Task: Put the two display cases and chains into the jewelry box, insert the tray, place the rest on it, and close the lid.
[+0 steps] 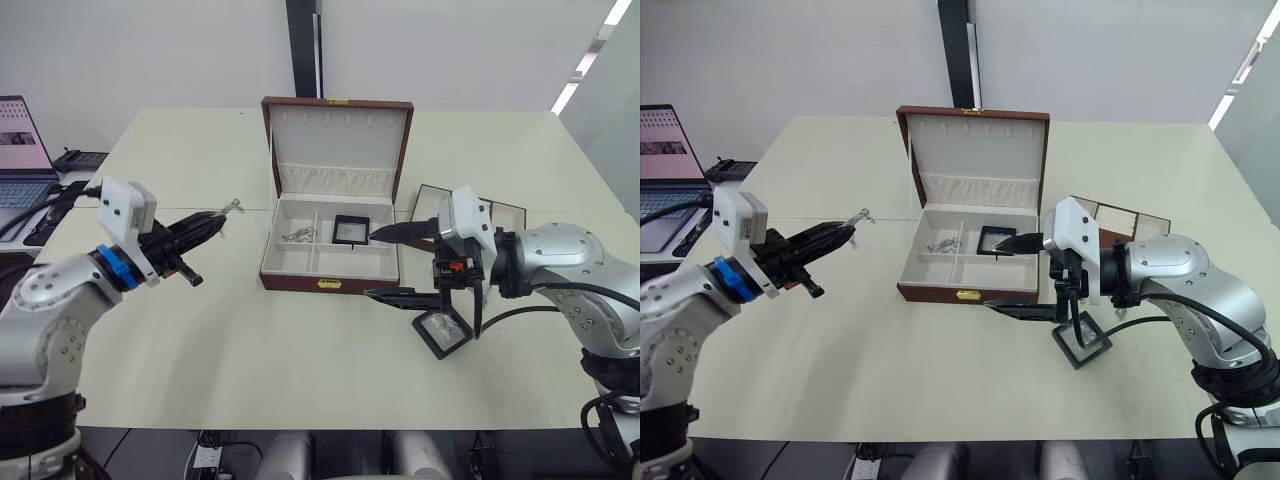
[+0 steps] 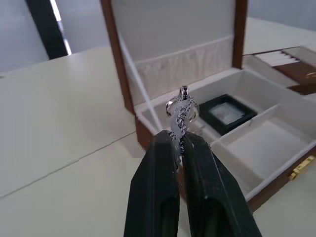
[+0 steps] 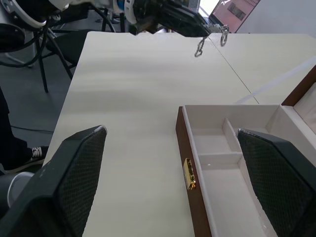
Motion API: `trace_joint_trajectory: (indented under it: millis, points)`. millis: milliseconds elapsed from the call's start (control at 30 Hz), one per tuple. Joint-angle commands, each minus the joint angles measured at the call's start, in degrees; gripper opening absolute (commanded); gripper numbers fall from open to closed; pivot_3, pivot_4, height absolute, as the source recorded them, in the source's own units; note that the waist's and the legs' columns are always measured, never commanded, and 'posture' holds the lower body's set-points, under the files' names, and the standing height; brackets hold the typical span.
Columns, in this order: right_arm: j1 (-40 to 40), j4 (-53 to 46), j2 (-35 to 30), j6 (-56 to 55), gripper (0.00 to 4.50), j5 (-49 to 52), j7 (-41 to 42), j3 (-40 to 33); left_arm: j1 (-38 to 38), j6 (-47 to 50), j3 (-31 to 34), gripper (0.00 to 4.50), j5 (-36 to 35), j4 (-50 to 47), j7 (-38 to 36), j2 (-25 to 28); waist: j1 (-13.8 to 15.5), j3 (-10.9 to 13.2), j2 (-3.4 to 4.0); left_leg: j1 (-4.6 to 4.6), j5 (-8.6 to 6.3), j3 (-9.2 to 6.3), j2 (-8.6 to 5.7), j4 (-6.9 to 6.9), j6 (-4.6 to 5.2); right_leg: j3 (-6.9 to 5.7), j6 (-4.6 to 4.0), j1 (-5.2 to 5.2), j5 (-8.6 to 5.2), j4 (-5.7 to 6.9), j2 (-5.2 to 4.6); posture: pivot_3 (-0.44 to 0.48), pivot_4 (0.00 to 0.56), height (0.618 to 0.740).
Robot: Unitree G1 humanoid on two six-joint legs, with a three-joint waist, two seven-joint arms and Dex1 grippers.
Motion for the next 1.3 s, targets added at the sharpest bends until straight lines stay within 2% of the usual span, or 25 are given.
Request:
trace_joint_trajectory:
  millis: [33,233,500,733,967,1000,1100,1300]
  points:
    - [0.6,-1.7,-1.0,-0.9,4.5,-1.4,-0.7,-0.4,-4.9,2.7,-2.5,0.03,-2.6,0.8,-5.4,3.6,-0.2,0.0,0.02,0.0,0.0,0.01,0.0,-0.01,0.0,0.0,0.0,0.0,0.0,0.01,0.01,0.0,0.15,0.74]
    - [1.9,-2.7,-1.2,-0.7,4.5,-3.5,-2.3,0.3,-13.7,-0.2,-13.1,0.03,4.2,6.5,-11.6,6.0,-0.9,0.1,0.03,0.0,0.0,0.07,0.0,0.0,0.0,-0.01,0.0,0.0,0.0,0.03,0.03,0.0,0.15,0.74]
    - [3.0,-4.1,-1.5,0.0,4.5,-4.2,-3.6,0.3,-17.5,-6.6,-23.1,0.03,14.5,14.2,-15.0,4.4,-1.4,0.1,0.03,0.0,0.0,0.06,0.03,-0.04,0.0,0.03,0.0,-0.07,0.0,0.04,0.07,0.0,0.15,0.74]
    - [3.5,-5.0,-2.2,0.8,4.5,-4.9,-5.0,0.2,-17.2,-8.2,-27.0,0.03,21.1,15.8,-14.4,4.3,-1.3,0.1,0.02,-0.04,0.0,0.06,0.02,-0.02,0.0,0.02,0.0,-0.08,0.0,0.05,0.07,0.0,0.15,0.74]
    - [3.4,-5.0,-2.4,1.0,4.5,-5.8,-5.8,0.6,-18.4,-5.0,-27.7,0.03,23.3,14.4,-13.4,2.9,-1.3,0.1,0.01,-0.05,0.0,0.06,0.01,0.0,0.01,0.02,0.0,-0.08,0.0,0.06,0.07,0.0,0.15,0.74]
    - [3.4,-5.0,-2.4,1.0,4.5,-5.8,-5.8,0.6,-18.6,-4.7,-27.7,0.61,23.7,14.5,-13.0,2.8,-1.3,0.1,0.01,-0.05,0.0,0.06,0.02,0.0,0.01,0.02,0.0,-0.08,0.0,0.06,0.07,0.0,0.15,0.74]
    - [3.3,-5.0,-2.3,1.0,4.5,-6.1,-5.7,0.7,-19.4,-3.7,-27.5,1.4,23.9,14.2,-12.7,2.5,-1.3,0.1,0.01,-0.05,0.0,0.07,0.02,0.01,0.01,0.01,0.01,-0.08,0.0,0.07,0.07,0.0,0.15,0.74]
    - [3.5,-5.1,-2.2,0.9,4.5,-6.4,-5.8,0.7,-19.2,-3.1,-24.8,3.29,22.1,12.9,-13.4,3.1,-1.4,0.1,0.0,-0.05,0.01,0.06,0.02,0.01,0.0,0.01,0.01,-0.08,0.0,0.08,0.07,0.0,0.15,0.74]
